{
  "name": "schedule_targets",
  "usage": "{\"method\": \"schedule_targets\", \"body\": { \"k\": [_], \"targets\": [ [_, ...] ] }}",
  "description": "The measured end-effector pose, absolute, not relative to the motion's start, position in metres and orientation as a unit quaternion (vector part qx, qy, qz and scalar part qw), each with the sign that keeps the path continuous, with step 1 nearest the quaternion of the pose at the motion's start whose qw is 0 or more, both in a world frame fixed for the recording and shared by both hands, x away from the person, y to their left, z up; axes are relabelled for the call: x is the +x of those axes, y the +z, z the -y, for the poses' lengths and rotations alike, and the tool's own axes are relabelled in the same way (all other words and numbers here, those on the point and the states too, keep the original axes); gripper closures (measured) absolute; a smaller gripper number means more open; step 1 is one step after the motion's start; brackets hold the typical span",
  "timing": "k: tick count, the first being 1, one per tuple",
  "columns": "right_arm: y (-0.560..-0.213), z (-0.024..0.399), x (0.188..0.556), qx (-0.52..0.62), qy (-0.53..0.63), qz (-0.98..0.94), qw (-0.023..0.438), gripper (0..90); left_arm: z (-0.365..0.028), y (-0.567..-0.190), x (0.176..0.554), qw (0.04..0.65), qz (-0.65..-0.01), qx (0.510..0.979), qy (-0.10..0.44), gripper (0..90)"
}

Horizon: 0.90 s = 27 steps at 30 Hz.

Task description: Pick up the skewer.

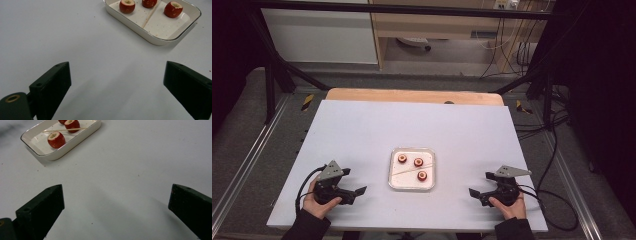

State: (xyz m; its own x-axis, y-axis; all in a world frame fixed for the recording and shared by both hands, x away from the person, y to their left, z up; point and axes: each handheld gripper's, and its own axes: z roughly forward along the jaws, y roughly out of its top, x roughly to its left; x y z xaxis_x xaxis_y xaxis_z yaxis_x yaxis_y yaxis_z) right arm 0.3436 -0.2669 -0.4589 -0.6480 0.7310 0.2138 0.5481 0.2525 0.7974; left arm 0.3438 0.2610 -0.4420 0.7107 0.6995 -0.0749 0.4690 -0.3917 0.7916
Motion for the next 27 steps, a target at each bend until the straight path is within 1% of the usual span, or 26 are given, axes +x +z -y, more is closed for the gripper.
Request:
{"method": "schedule_targets", "body": {
  "k": [7, 8, 10, 11, 23, 24, 25, 27],
  "targets": [
    [-0.458, 0.268, 0.343, 0.406, 0.457, -0.784, 0.102, 0.9, -0.244, -0.434, 0.347, 0.417, -0.353, 0.827, 0.134, 11.2],
    [-0.458, 0.268, 0.343, 0.407, 0.457, -0.784, 0.102, 0.9, -0.241, -0.433, 0.348, 0.416, -0.352, 0.828, 0.135, 14.2],
    [-0.458, 0.267, 0.343, 0.407, 0.457, -0.784, 0.102, 1.0, -0.237, -0.43, 0.35, 0.415, -0.35, 0.828, 0.137, 15.3],
    [-0.458, 0.268, 0.344, 0.407, 0.457, -0.784, 0.103, 1.0, -0.235, -0.429, 0.351, 0.416, -0.351, 0.828, 0.137, 19.2],
    [-0.458, 0.267, 0.343, 0.407, 0.456, -0.785, 0.102, 1.1, -0.205, -0.422, 0.366, 0.41, -0.334, 0.838, 0.132, 44.5],
    [-0.458, 0.267, 0.343, 0.407, 0.456, -0.785, 0.102, 1.1, -0.202, -0.421, 0.368, 0.409, -0.333, 0.839, 0.132, 44.5],
    [-0.458, 0.267, 0.343, 0.407, 0.456, -0.785, 0.102, 1.1, -0.2, -0.421, 0.369, 0.407, -0.332, 0.84, 0.133, 48.8],
    [-0.458, 0.267, 0.343, 0.407, 0.456, -0.785, 0.102, 1.2, -0.193, -0.422, 0.373, 0.401, -0.333, 0.842, 0.136, 52.9]
  ]
}}
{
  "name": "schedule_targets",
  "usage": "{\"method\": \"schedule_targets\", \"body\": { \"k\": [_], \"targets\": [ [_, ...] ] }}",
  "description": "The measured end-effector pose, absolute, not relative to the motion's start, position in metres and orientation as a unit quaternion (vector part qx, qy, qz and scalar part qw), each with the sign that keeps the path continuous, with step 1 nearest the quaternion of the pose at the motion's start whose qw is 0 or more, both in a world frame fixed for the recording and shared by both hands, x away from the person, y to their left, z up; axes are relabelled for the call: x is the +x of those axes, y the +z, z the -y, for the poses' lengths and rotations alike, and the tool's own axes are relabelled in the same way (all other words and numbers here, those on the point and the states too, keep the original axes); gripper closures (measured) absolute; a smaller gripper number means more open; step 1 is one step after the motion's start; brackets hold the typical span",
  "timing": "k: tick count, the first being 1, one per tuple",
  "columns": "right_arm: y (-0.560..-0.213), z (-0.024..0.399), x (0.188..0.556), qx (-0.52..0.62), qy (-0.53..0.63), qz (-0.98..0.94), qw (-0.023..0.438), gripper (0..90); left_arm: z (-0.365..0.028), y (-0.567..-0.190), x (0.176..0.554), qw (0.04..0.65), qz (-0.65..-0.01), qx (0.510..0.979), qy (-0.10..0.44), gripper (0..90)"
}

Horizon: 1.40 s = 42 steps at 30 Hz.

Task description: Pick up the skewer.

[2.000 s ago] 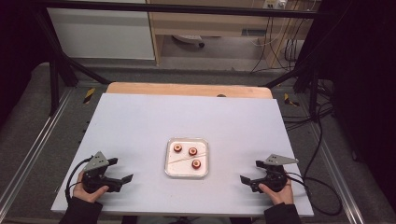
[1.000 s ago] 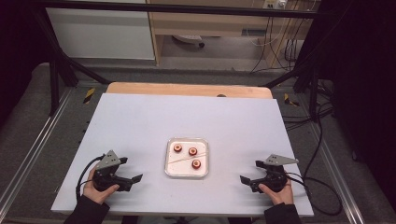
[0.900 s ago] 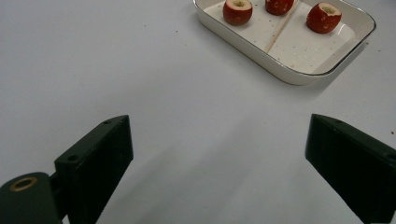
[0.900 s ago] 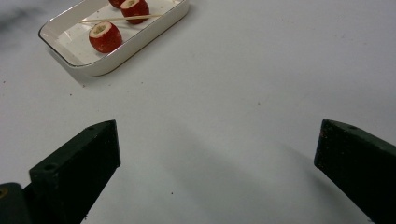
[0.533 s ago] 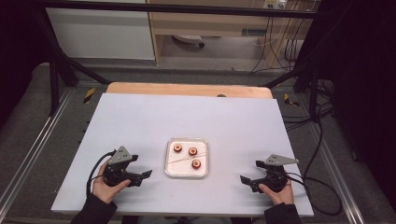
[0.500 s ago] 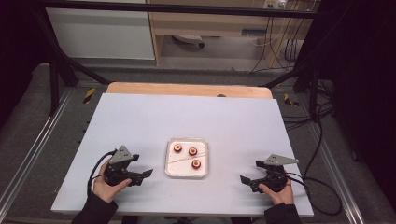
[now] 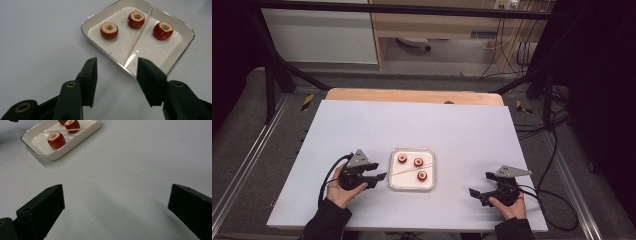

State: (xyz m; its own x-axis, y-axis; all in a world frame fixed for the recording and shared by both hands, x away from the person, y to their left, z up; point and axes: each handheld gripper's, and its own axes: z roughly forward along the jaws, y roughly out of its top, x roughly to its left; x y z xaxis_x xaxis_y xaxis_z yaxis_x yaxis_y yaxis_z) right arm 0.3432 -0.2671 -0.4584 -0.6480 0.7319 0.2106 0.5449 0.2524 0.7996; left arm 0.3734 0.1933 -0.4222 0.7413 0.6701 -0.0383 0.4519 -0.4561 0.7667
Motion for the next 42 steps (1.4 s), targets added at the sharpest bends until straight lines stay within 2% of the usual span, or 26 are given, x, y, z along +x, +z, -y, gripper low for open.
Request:
{"method": "schedule_targets", "body": {
  "k": [12, 13, 16, 42],
  "targets": [
    [-0.459, 0.267, 0.343, 0.406, 0.456, -0.786, 0.102, 1.2, -0.171, -0.428, 0.391, 0.401, -0.346, 0.838, 0.134, 79.3],
    [-0.459, 0.267, 0.343, 0.407, 0.456, -0.785, 0.102, 1.2, -0.168, -0.43, 0.393, 0.399, -0.346, 0.838, 0.136, 84.6],
    [-0.459, 0.267, 0.343, 0.406, 0.455, -0.786, 0.102, 1.2, -0.165, -0.433, 0.395, 0.391, -0.347, 0.841, 0.136, 89.7],
    [-0.458, 0.267, 0.343, 0.404, 0.46, -0.785, 0.099, 1.4, -0.148, -0.447, 0.397, 0.37, -0.312, 0.866, 0.122, 89.8]
  ]
}}
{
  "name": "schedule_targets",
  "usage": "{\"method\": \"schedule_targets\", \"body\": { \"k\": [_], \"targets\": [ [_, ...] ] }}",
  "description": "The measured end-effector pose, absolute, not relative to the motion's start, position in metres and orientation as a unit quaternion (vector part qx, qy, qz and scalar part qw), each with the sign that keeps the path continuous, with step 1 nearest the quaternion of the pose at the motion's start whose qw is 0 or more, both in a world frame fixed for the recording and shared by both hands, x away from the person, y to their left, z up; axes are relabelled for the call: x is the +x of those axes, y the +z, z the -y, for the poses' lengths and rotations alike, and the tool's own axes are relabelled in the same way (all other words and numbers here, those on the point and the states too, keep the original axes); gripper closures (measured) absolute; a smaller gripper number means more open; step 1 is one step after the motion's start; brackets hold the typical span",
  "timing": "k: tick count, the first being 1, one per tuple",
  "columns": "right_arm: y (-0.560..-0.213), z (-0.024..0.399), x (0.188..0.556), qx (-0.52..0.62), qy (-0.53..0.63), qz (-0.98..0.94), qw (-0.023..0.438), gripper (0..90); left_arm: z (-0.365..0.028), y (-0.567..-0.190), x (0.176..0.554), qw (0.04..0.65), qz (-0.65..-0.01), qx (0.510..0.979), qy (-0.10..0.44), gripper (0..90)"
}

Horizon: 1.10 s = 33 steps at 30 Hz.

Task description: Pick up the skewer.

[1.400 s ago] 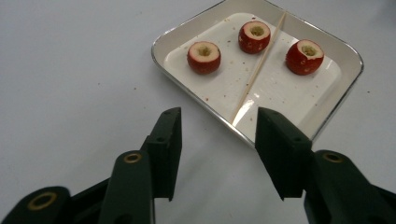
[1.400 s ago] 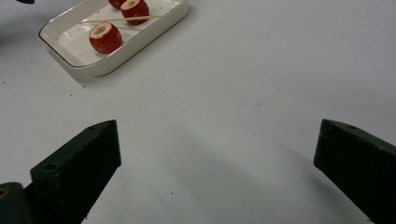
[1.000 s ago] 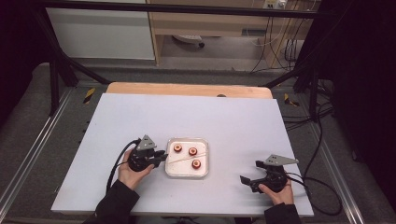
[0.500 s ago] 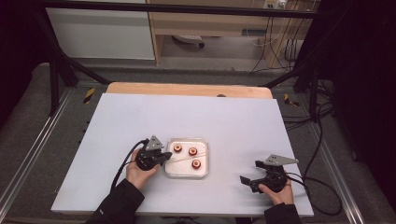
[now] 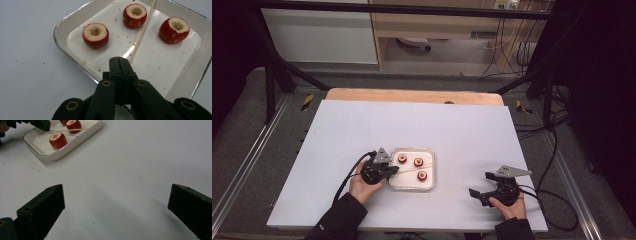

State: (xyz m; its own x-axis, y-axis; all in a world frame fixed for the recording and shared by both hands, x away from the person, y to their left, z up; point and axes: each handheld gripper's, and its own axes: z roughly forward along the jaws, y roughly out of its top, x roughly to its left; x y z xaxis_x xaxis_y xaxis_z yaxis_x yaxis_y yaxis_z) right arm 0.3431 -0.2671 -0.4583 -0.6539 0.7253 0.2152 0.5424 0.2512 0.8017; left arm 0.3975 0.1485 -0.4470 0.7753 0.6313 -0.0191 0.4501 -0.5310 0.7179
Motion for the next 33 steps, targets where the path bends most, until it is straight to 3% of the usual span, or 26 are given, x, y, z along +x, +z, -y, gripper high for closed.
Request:
{"method": "schedule_targets", "body": {
  "k": [13, 18, 20, 33],
  "targets": [
    [-0.458, 0.267, 0.343, 0.403, 0.459, -0.786, 0.099, 1.4, -0.147, -0.442, 0.391, 0.374, -0.293, 0.872, 0.118, 88.7],
    [-0.459, 0.267, 0.344, 0.404, 0.458, -0.786, 0.097, 1.4, -0.14, -0.437, 0.395, 0.383, -0.278, 0.874, 0.109, 74.2],
    [-0.459, 0.267, 0.344, 0.403, 0.458, -0.786, 0.097, 1.4, -0.135, -0.438, 0.396, 0.383, -0.27, 0.877, 0.104, 73.0],
    [-0.459, 0.266, 0.344, 0.402, 0.459, -0.786, 0.098, 1.5, -0.128, -0.446, 0.401, 0.376, -0.257, 0.886, 0.092, 82.7]
  ]
}}
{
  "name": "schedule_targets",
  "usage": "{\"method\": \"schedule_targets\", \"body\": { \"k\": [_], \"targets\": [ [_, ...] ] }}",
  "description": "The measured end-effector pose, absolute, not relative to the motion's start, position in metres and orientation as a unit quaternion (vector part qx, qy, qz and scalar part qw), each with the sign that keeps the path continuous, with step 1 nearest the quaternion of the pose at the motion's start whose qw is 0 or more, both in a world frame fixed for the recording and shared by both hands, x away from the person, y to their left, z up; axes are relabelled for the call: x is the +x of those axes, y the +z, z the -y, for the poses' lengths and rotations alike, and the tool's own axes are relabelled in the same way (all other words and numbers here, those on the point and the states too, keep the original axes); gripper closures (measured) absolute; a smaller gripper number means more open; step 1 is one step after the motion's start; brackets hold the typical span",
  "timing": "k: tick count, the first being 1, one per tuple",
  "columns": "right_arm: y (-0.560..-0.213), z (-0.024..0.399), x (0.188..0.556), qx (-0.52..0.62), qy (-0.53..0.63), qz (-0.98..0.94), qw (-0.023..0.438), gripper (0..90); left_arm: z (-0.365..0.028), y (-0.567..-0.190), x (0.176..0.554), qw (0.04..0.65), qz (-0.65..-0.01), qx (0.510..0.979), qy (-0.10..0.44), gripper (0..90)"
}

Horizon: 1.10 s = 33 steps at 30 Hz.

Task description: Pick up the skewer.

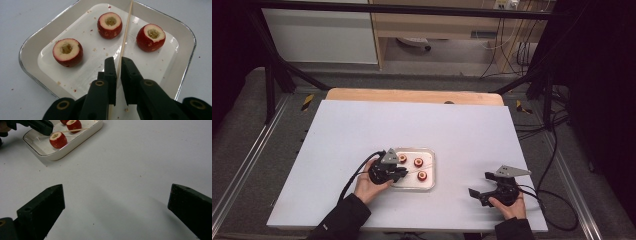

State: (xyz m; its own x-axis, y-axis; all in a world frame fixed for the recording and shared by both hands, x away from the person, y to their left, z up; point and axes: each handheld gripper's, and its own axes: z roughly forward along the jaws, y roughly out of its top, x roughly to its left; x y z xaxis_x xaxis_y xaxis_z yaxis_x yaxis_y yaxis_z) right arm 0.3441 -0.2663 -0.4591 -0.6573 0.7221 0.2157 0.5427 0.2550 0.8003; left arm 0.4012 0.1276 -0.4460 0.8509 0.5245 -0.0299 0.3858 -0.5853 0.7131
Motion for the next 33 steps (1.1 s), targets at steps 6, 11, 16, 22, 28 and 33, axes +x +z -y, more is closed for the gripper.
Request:
{"method": "schedule_targets", "body": {
  "k": [6, 11, 16, 22, 28, 33],
  "targets": [
    [-0.459, 0.267, 0.344, 0.402, 0.458, -0.787, 0.097, 1.4, -0.127, -0.447, 0.401, 0.373, -0.248, 0.889, 0.095, 87.2],
    [-0.459, 0.267, 0.344, 0.403, 0.458, -0.786, 0.096, 1.4, -0.127, -0.447, 0.399, 0.373, -0.24, 0.891, 0.098, 88.1],
    [-0.459, 0.267, 0.343, 0.402, 0.459, -0.786, 0.098, 1.4, -0.127, -0.443, 0.395, 0.382, -0.234, 0.888, 0.101, 88.4],
    [-0.457, 0.266, 0.343, 0.398, 0.457, -0.789, 0.1, 0.9, -0.132, -0.435, 0.391, 0.394, -0.236, 0.882, 0.106, 88.4],
    [-0.454, 0.256, 0.343, 0.382, 0.445, -0.802, 0.112, 0.5, -0.135, -0.429, 0.389, 0.402, -0.242, 0.877, 0.104, 88.4],
    [-0.451, 0.247, 0.343, 0.371, 0.43, -0.814, 0.125, 0.5, -0.135, -0.424, 0.386, 0.403, -0.24, 0.877, 0.103, 88.4]
  ]
}}
